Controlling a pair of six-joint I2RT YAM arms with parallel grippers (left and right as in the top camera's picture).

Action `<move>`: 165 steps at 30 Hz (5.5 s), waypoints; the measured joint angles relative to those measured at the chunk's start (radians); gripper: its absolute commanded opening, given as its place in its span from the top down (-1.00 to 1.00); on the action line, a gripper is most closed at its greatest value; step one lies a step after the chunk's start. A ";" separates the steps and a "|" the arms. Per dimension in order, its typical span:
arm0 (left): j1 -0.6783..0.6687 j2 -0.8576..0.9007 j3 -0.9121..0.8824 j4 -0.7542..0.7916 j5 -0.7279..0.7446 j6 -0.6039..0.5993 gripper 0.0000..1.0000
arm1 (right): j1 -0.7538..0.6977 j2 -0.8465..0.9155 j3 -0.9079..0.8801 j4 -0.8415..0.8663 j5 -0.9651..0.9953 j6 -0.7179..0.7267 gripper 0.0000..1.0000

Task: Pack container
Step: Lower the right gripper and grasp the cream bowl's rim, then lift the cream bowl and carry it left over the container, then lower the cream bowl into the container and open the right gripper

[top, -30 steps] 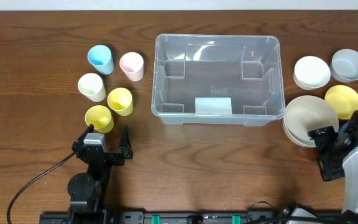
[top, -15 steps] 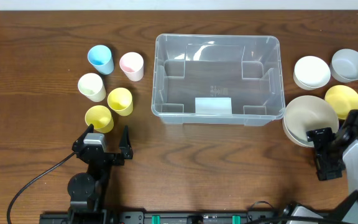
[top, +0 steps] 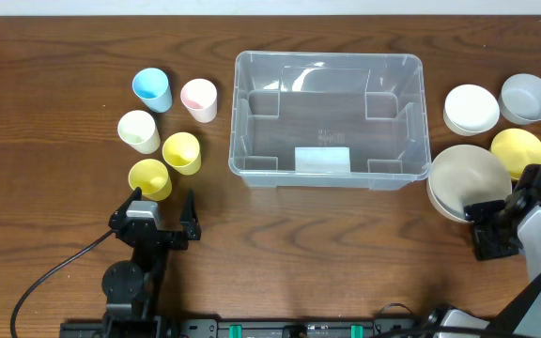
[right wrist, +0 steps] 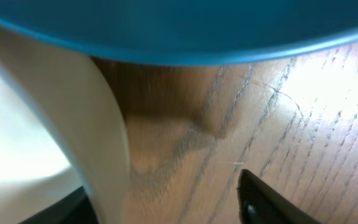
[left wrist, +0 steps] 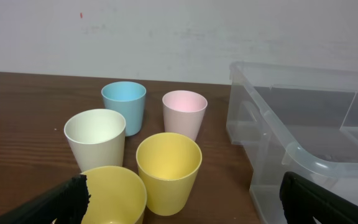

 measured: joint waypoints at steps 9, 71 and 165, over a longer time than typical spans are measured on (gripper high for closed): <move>0.000 0.000 0.000 0.000 0.000 0.000 -0.96 | 0.000 0.000 0.000 0.005 -0.001 -0.009 0.30; 0.000 0.000 0.000 0.000 0.000 0.000 -0.96 | 0.840 0.055 1.124 -0.436 -0.018 -0.198 0.97; 0.000 0.000 0.000 0.000 0.000 0.000 -0.96 | 0.955 0.729 1.086 -0.260 -0.022 -0.073 0.92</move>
